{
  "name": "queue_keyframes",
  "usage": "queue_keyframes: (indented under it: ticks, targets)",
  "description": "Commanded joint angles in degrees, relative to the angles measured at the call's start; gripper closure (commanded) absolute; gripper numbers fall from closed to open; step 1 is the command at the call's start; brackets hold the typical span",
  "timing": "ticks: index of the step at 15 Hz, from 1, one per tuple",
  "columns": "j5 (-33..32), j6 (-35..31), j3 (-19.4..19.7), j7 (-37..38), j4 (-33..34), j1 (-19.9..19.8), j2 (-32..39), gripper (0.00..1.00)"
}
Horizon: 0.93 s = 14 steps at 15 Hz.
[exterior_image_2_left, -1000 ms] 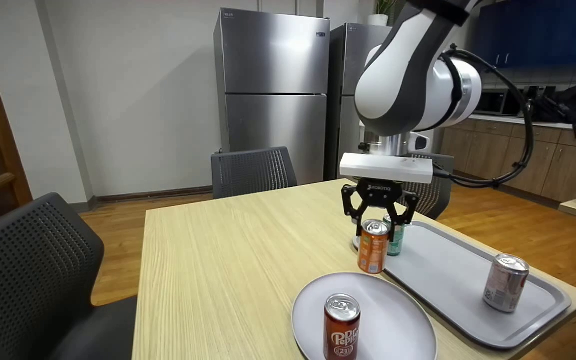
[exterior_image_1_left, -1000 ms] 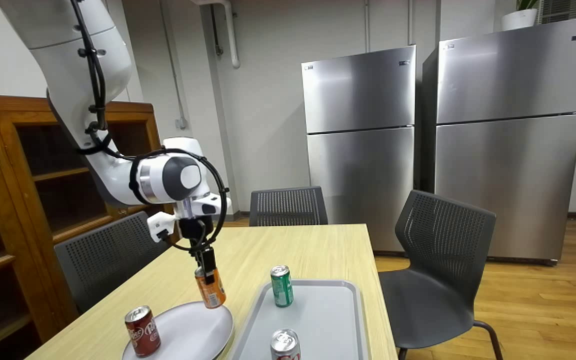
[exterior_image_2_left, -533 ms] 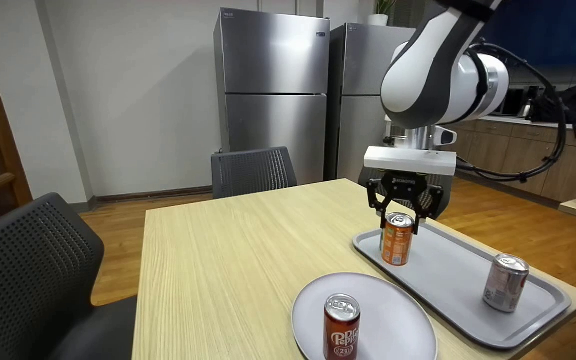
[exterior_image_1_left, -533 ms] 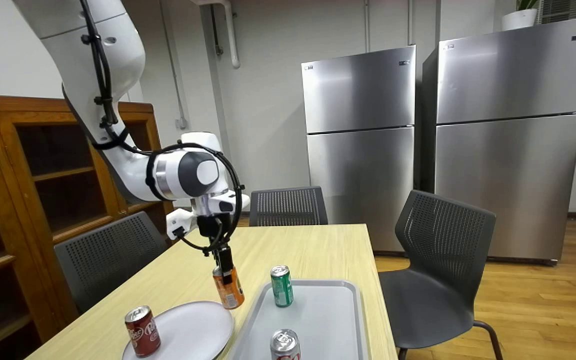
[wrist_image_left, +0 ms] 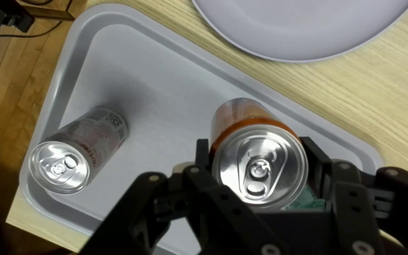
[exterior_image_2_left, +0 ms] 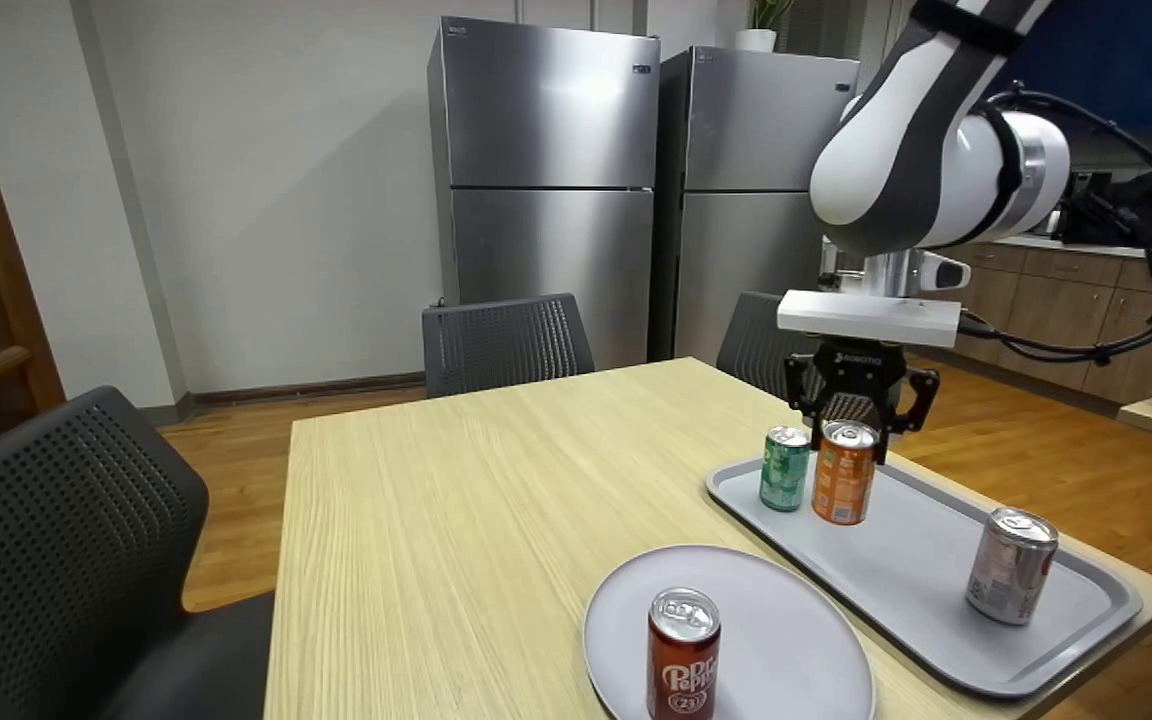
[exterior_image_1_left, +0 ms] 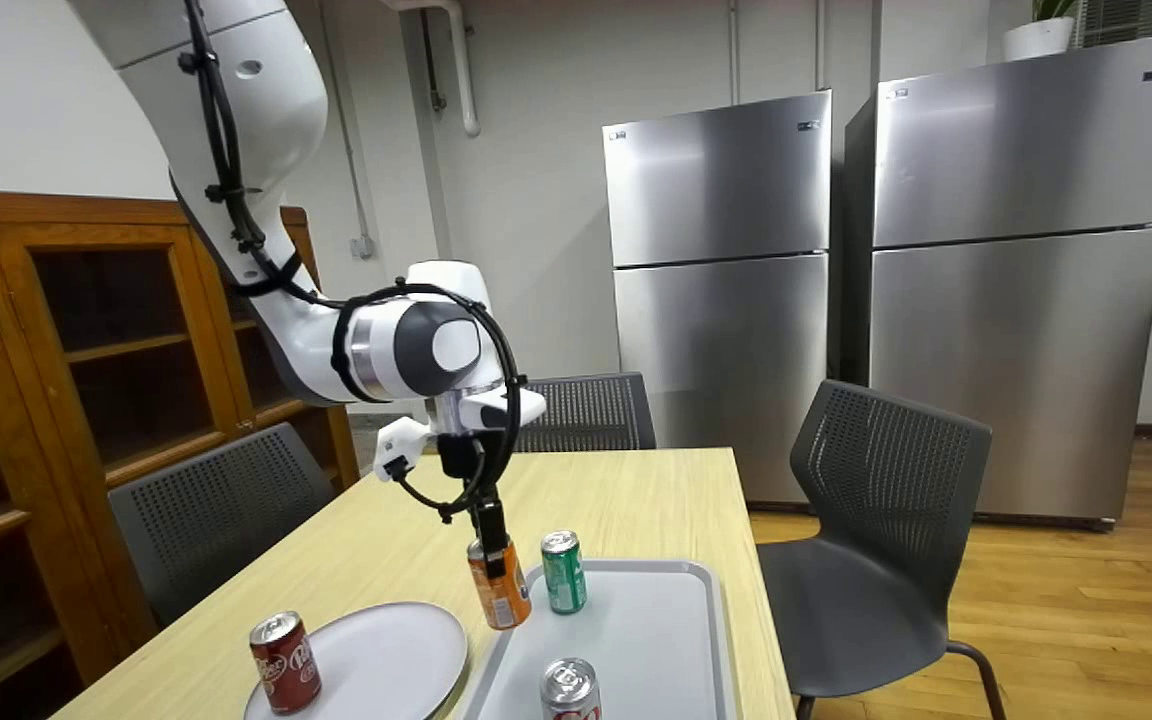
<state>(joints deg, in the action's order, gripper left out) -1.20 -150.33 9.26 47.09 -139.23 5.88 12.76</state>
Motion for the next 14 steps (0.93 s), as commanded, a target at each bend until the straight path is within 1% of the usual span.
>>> queue_keyframes:
  ticks: [1, 9, 14]
  targets:
    - [-0.2, 1.9, 0.5, -0.3, -0.2, -2.5, -2.0, 0.62]
    - [4.0, 1.4, 0.7, -6.5, 3.2, -8.2, 0.9, 0.62]
    - [8.7, 1.1, 0.3, -13.6, 7.7, -11.2, 4.9, 0.62]
